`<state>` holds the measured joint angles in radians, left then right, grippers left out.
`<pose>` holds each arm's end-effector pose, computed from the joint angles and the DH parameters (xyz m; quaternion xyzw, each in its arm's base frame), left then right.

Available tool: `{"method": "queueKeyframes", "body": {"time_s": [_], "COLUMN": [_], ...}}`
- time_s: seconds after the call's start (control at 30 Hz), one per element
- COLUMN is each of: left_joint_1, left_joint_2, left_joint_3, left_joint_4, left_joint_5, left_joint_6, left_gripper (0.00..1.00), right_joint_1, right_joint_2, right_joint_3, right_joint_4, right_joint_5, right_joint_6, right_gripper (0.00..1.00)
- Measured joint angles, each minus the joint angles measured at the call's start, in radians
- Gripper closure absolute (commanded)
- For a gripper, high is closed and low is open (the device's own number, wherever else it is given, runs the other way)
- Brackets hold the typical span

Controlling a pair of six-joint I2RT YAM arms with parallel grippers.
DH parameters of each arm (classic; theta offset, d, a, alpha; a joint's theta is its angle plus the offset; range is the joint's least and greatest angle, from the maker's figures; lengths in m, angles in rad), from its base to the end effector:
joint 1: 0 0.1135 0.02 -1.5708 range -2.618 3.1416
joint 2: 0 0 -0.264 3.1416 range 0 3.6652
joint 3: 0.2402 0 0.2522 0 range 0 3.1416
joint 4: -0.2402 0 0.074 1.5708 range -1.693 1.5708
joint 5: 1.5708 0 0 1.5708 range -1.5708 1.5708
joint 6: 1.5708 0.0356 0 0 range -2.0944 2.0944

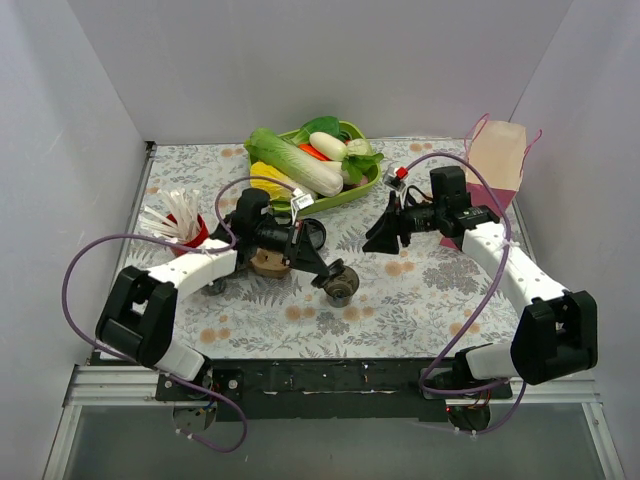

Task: Pack the takeout coffee

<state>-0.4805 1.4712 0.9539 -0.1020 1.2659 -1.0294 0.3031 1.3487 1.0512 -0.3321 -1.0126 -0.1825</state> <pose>0.2550 -0.1712 0.2580 -0.0665 -0.7633 0.6360 0.0914 0.2665 0.1150 0.3019 -0.4008 0.7038 0.4553 0.3698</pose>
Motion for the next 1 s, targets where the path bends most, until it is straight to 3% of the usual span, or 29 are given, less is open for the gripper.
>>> {"method": "queueKeyframes", "body": {"time_s": [0.17,0.33,0.63,1.0], "left_joint_1": [0.0,0.0,0.0,0.0], "left_joint_2": [0.094,0.12,0.192,0.249], "left_joint_3": [-0.208,-0.242,-0.292,-0.307], "left_joint_4": [0.606,0.879,1.076,1.107], "left_joint_5": [0.003,-0.006,-0.037,-0.062], "left_joint_6": [-0.52,-0.731,-0.879,-0.916], "left_gripper": [1.0,1.0,1.0,0.96], "right_joint_1": [0.0,0.001,0.039,0.126], "right_joint_2": [0.01,0.01,0.025,0.094], "right_joint_3": [-0.028,-0.085,-0.138,-0.139], "right_joint_4": [-0.021,-0.008,0.046,0.101], "right_joint_5": [-0.026,-0.034,-0.01,0.024], "right_joint_6": [0.0,0.022,0.078,0.091], "right_gripper": [0.36,0.36,0.36,0.27]}}
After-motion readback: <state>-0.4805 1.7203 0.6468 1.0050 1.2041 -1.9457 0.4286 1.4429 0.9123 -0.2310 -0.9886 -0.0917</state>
